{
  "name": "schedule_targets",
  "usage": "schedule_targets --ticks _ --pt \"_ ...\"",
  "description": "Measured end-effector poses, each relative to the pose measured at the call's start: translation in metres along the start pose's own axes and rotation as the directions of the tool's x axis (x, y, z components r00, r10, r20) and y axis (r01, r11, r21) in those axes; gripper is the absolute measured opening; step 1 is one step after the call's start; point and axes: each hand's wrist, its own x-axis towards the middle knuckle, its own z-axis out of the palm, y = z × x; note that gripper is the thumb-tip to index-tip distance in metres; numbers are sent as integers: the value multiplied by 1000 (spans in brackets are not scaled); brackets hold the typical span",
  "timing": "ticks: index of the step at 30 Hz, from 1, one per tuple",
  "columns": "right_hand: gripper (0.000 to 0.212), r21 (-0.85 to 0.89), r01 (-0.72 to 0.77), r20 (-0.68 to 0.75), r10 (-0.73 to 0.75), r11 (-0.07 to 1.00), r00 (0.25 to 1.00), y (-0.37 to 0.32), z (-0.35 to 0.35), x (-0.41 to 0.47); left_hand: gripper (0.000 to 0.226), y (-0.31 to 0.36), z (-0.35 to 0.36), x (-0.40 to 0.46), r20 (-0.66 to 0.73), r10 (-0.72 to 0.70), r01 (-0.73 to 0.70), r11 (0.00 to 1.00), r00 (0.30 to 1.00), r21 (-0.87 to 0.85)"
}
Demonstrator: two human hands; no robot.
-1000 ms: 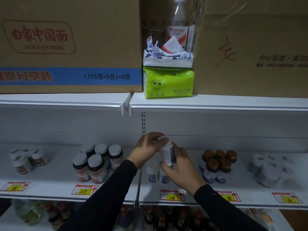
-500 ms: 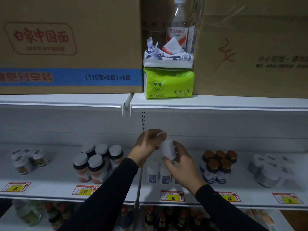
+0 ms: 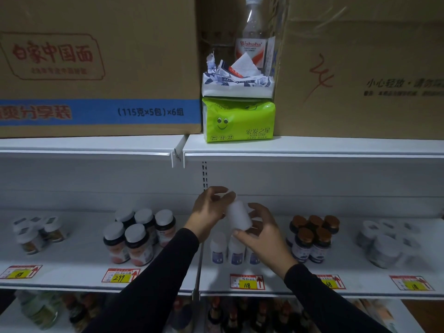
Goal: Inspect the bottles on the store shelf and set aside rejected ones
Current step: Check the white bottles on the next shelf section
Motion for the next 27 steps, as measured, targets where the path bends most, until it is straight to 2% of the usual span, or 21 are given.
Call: schedule_targets --ticks 6,13,19,22,25,27 --pt "38 34 -11 15 10 999 1000 -3 -2 -1 22 3 -4 2 60 34 -39 996 998 80" --pt "49 124 -24 -9 25 992 1000 -3 1 -2 28 2 -2 1 -15 76 -74 992 997 100" --pt "28 92 -14 3 14 996 1000 -3 0 0 29 9 0 -1 62 93 -102 981 994 162" --pt "35 111 -40 8 40 993 999 -2 0 0 29 9 0 0 52 88 -94 985 995 145" --pt "55 91 -47 42 43 995 998 -2 -2 -1 27 6 0 1 -23 83 -80 990 996 116" --pt "57 84 -41 40 38 996 998 -2 -1 -1 24 4 0 1 -57 84 -77 990 995 115"
